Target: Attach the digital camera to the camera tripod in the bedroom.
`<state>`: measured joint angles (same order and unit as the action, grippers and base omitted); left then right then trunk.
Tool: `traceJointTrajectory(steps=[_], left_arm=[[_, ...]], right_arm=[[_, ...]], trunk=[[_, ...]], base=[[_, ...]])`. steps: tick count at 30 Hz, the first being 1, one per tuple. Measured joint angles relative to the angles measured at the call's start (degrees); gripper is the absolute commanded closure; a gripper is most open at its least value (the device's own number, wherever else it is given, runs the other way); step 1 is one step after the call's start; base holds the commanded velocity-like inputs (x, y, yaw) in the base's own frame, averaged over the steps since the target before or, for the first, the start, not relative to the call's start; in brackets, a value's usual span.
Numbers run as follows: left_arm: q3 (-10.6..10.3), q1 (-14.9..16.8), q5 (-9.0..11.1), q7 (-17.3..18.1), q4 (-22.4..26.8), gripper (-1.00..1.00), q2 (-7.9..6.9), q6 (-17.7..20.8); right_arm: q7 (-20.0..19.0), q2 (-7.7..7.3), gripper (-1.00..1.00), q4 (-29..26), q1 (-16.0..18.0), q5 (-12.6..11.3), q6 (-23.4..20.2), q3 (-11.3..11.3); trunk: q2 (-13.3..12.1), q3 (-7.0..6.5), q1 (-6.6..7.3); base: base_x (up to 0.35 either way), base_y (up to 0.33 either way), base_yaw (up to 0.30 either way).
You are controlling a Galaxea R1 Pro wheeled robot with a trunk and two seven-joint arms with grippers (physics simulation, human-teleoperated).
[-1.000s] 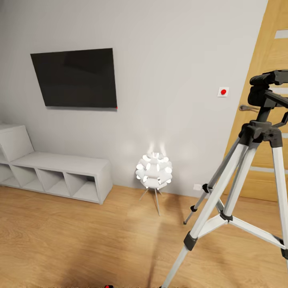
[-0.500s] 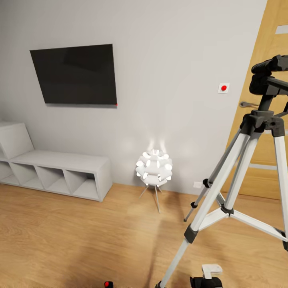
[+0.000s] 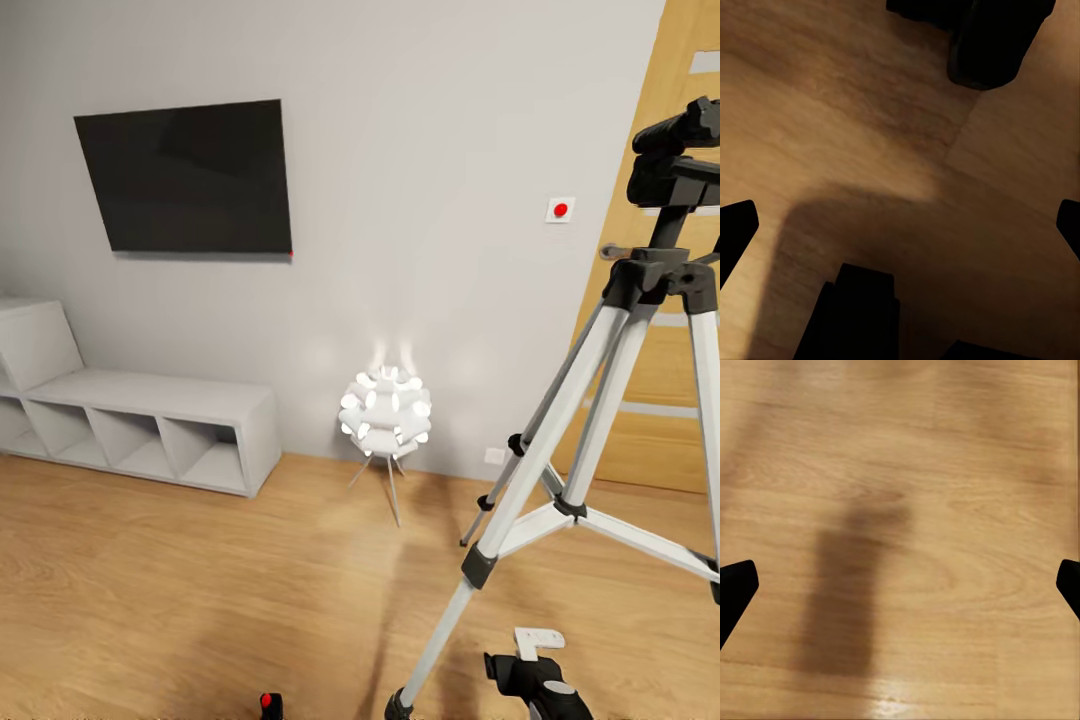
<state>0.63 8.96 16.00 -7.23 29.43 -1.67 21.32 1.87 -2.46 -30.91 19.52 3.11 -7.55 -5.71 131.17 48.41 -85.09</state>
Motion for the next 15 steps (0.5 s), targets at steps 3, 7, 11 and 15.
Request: traceJointTrajectory(steps=[3,7,11,15], left_arm=[[0.0,0.0,0.0,0.0,0.0,-1.00,0.00,0.0],[0.0,0.0,0.0,0.0,0.0,-1.00,0.00,0.0],[0.0,0.0,0.0,0.0,0.0,-1.00,0.00,0.0],[0.0,0.0,0.0,0.0,0.0,-1.00,0.00,0.0]], right_arm=[[0.0,-0.19,-1.00,0.0,0.0,0.0,0.0,-0.4],[0.0,-0.22,-1.00,0.0,0.0,0.0,0.1,-0.6],[-0.2,-0.12,-1.00,-0.7,0.0,0.1,0.9,-0.6],[-0.3,-0.08,-1.00,-2.8,0.0,0.2,1.2,-0.6]], trunk=[[1.2,0.54,-0.66],[2.8,1.26,-1.54],[4.4,1.97,-2.42],[6.0,2.69,-3.30]], base=[[0.000,0.000,0.000],[0.000,0.000,0.000],[0.000,0.000,0.000],[0.000,0.000,0.000]])
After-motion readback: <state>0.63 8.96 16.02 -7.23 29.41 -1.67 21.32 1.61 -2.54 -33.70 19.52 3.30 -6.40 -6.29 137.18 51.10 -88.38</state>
